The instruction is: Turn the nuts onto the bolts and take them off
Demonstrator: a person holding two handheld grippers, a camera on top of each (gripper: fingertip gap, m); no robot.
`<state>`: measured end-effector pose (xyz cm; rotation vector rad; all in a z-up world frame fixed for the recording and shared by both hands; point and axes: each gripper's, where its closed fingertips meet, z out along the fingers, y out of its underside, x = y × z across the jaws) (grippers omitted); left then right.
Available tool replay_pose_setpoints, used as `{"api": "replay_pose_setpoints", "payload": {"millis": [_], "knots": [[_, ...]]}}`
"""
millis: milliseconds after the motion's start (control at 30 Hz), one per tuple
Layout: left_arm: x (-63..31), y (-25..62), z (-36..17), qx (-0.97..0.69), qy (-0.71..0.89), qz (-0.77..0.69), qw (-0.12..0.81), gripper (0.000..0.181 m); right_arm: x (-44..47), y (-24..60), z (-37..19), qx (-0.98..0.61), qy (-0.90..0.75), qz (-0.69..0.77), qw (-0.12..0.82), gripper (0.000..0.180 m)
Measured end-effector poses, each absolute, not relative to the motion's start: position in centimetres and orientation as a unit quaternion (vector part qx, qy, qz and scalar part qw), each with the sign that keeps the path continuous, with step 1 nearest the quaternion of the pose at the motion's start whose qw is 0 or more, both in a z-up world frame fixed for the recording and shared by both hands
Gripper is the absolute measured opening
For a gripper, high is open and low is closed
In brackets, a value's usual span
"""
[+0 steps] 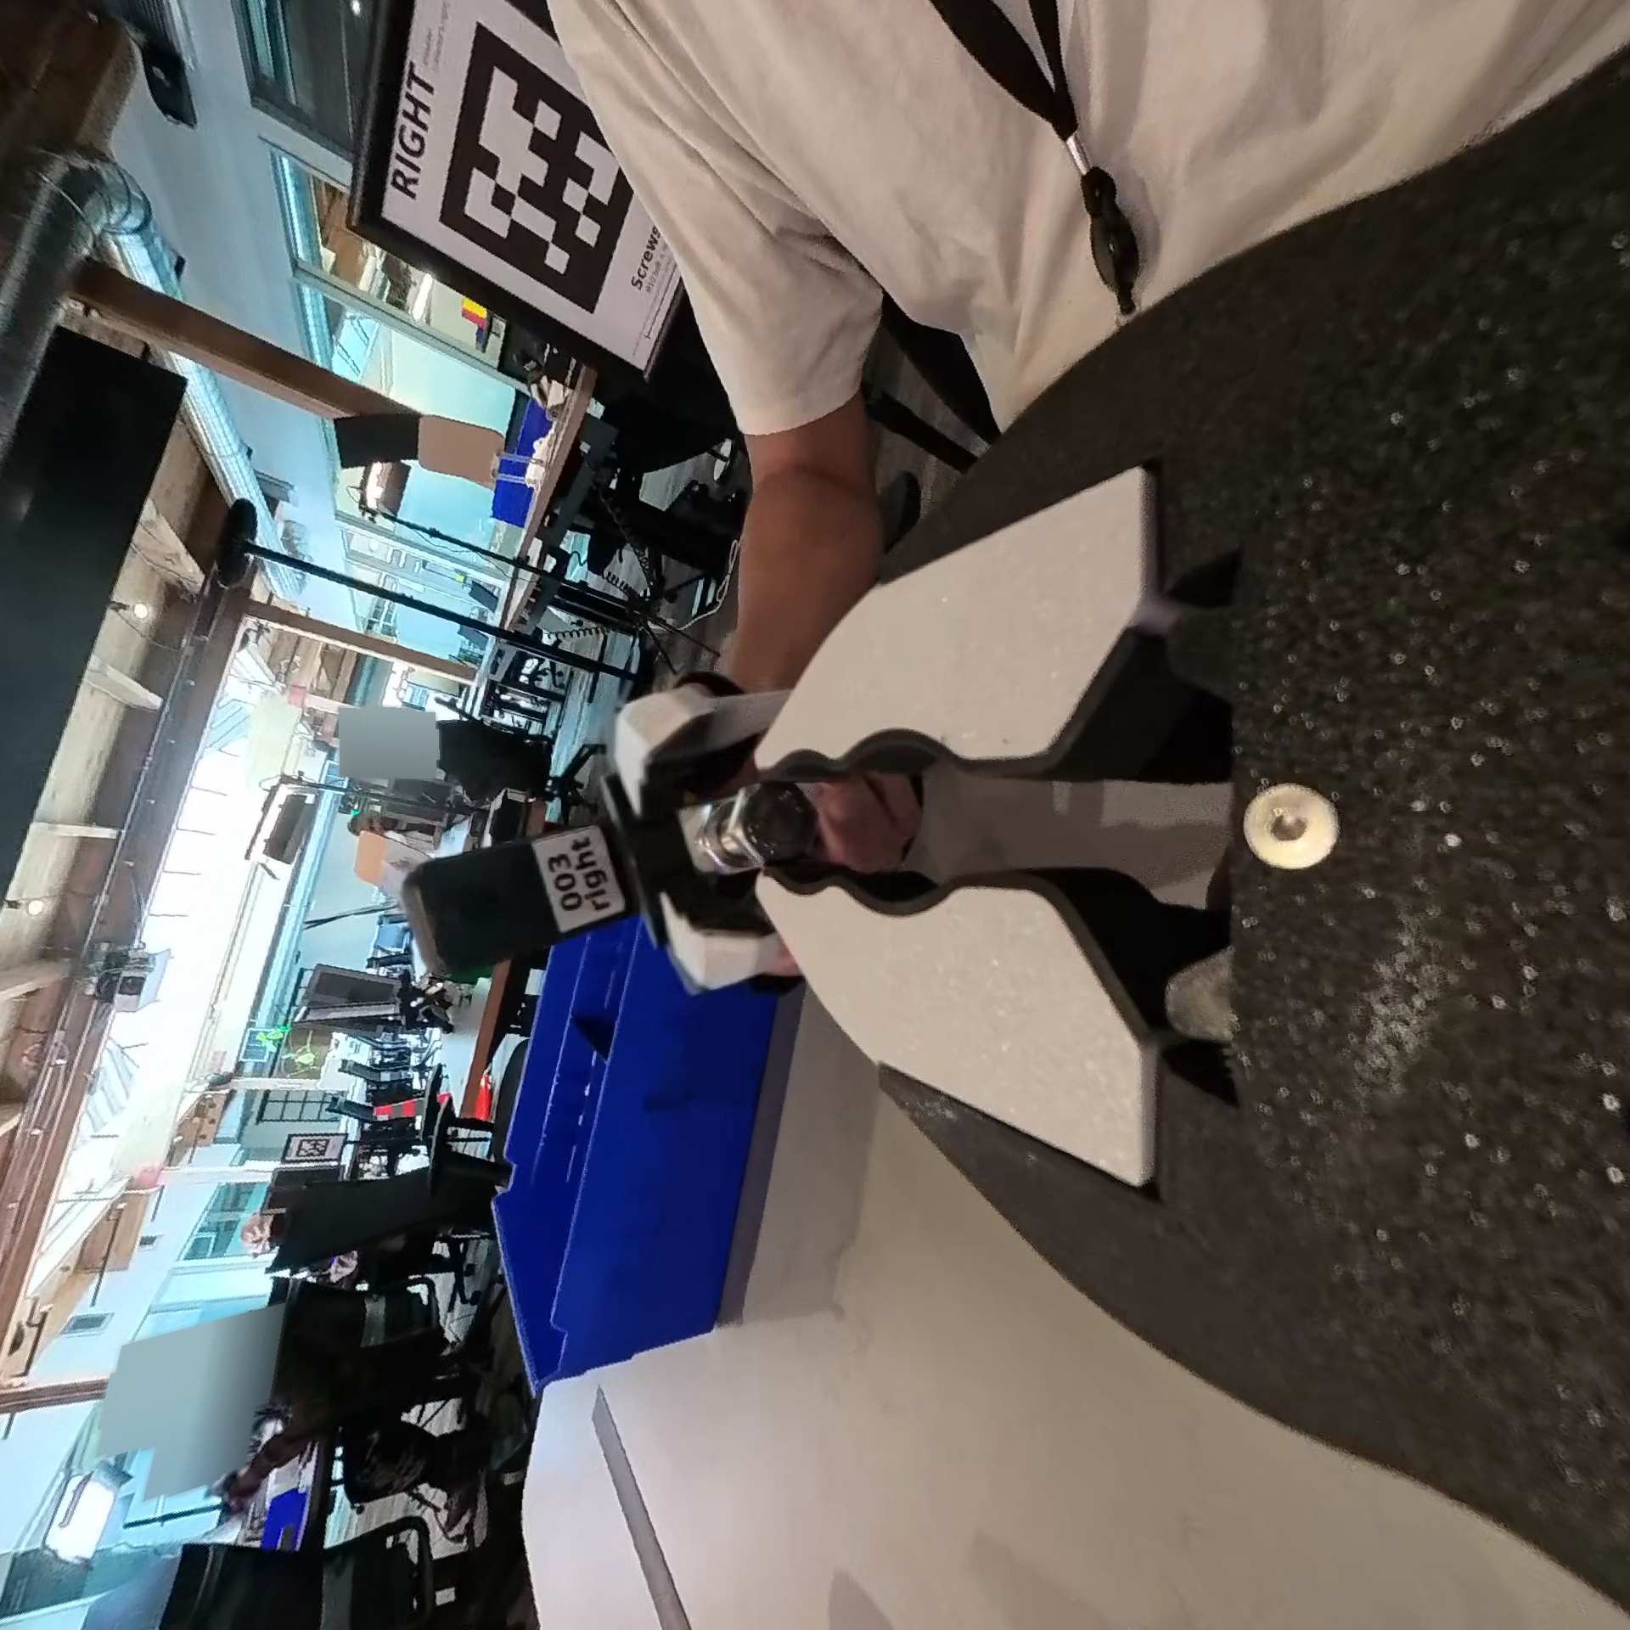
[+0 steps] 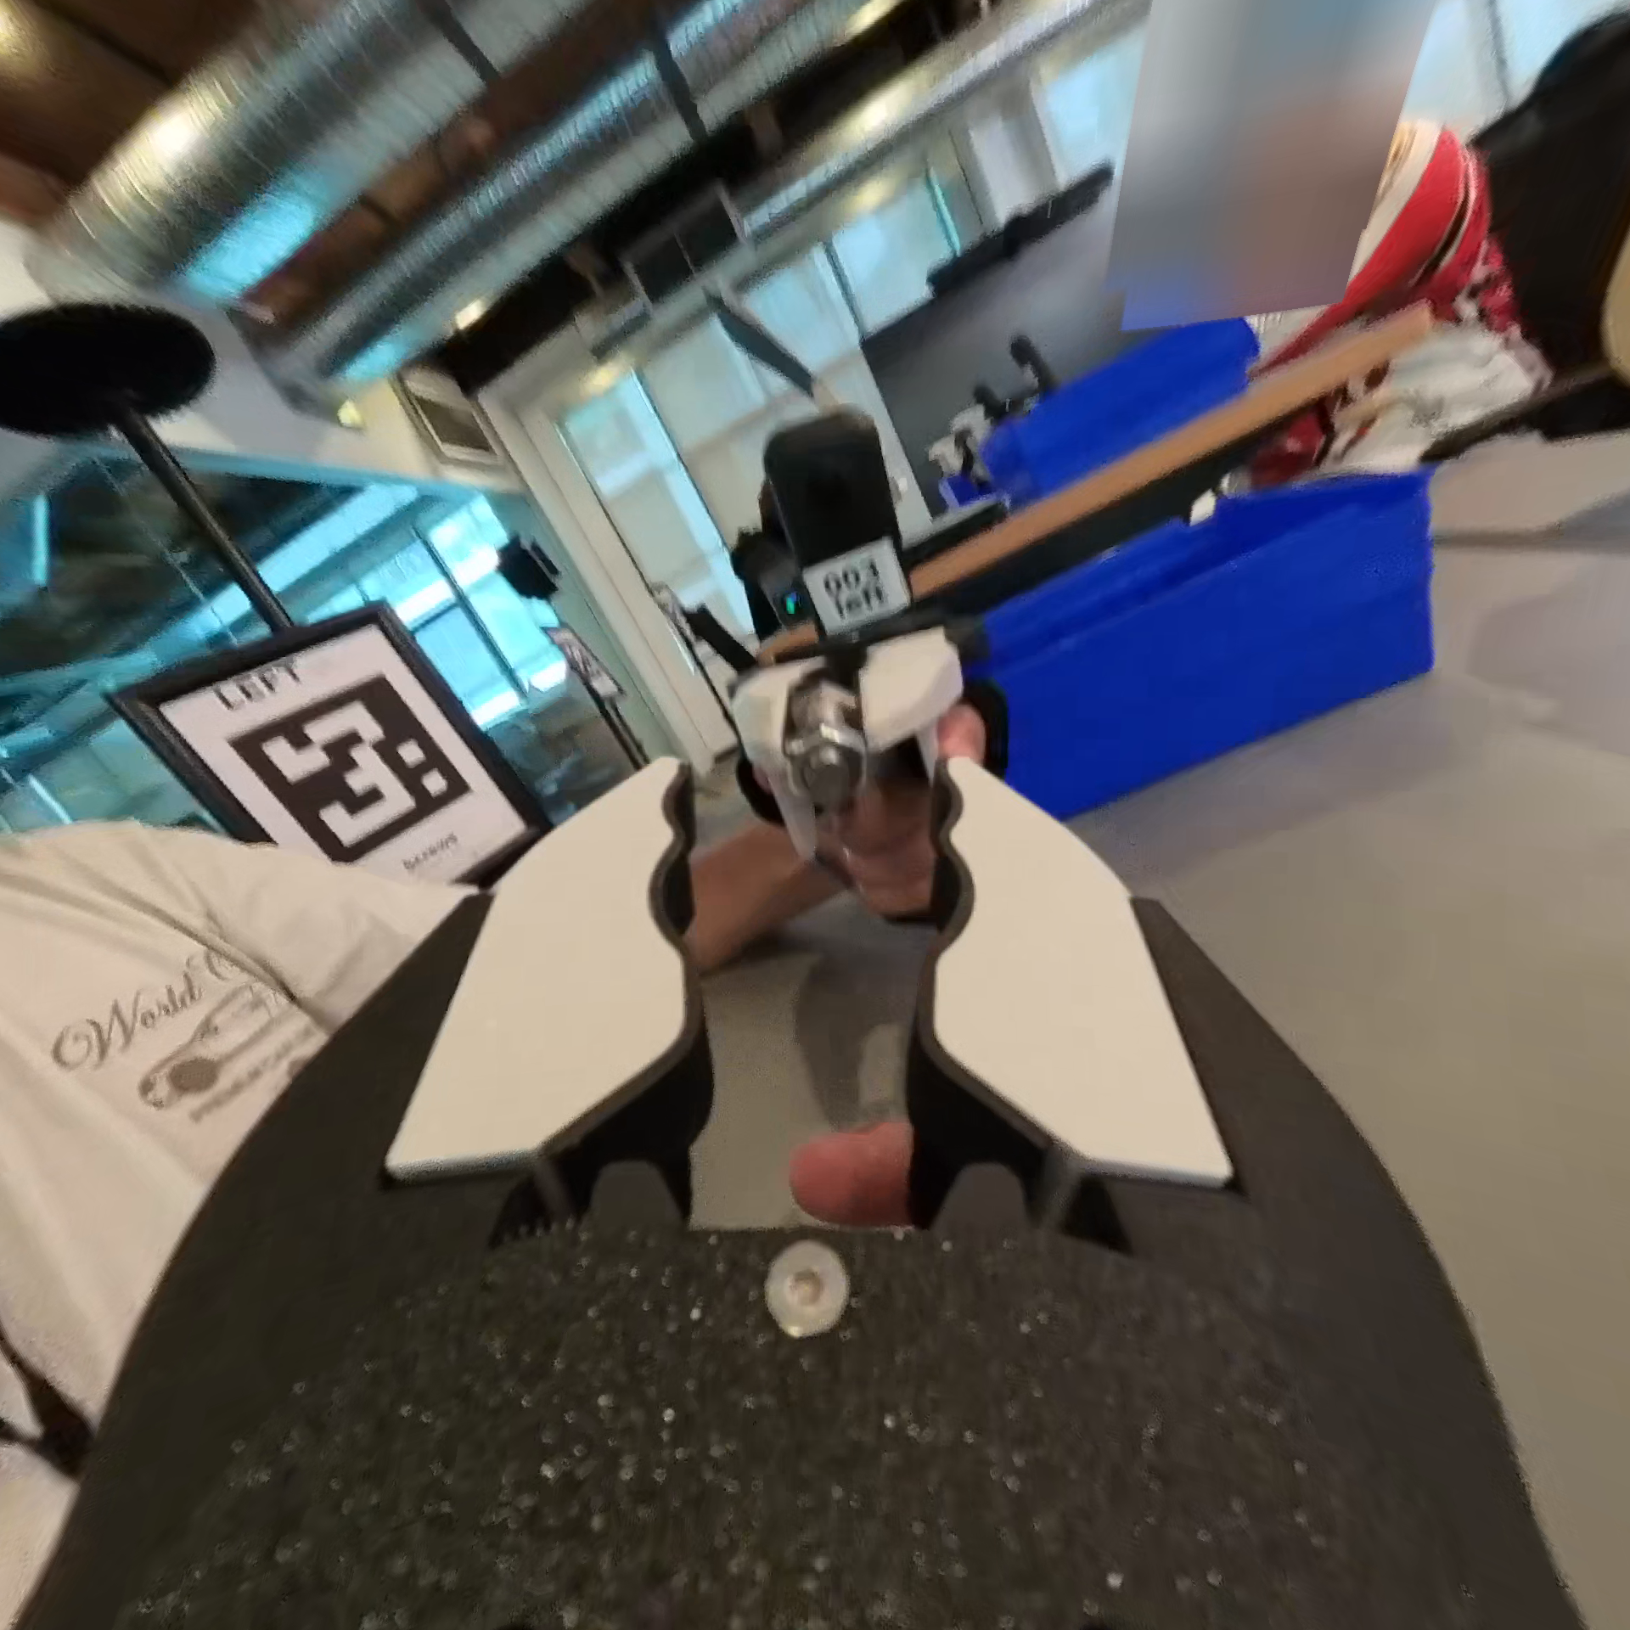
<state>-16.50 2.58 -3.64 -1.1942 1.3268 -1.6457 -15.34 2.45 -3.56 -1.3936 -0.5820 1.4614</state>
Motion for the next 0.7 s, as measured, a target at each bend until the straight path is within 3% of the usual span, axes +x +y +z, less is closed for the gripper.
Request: {"api": "replay_pose_setpoints", "payload": {"millis": [100, 233, 367, 567, 700], "knots": [[-16.5, 2.7, -3.8, -0.465, 0.514, -0.629, 0.352, 0.017, -16.1, 1.3, -3.0, -0.557, -0.257, 0.628, 0.479, 0.054], [-16.3, 2.9, -4.3, -0.474, 0.52, -0.615, 0.355, 0.017, -14.9, 1.8, -0.5, -0.515, -0.233, 0.636, 0.526, 0.052], [-16.5, 2.7, -3.6, -0.463, 0.516, -0.626, 0.357, 0.016, -16.3, 2.2, -4.4, -0.588, -0.264, 0.591, 0.486, 0.053], [-16.3, 3.0, -4.3, -0.476, 0.522, -0.609, 0.36, 0.017, -15.2, 1.5, -0.5, -0.512, -0.242, 0.643, 0.515, 0.052], [-16.4, 2.9, -4.0, -0.469, 0.517, -0.621, 0.356, 0.016, -15.5, 2.4, -3.3, -0.57, -0.25, 0.606, 0.495, 0.049]]}}
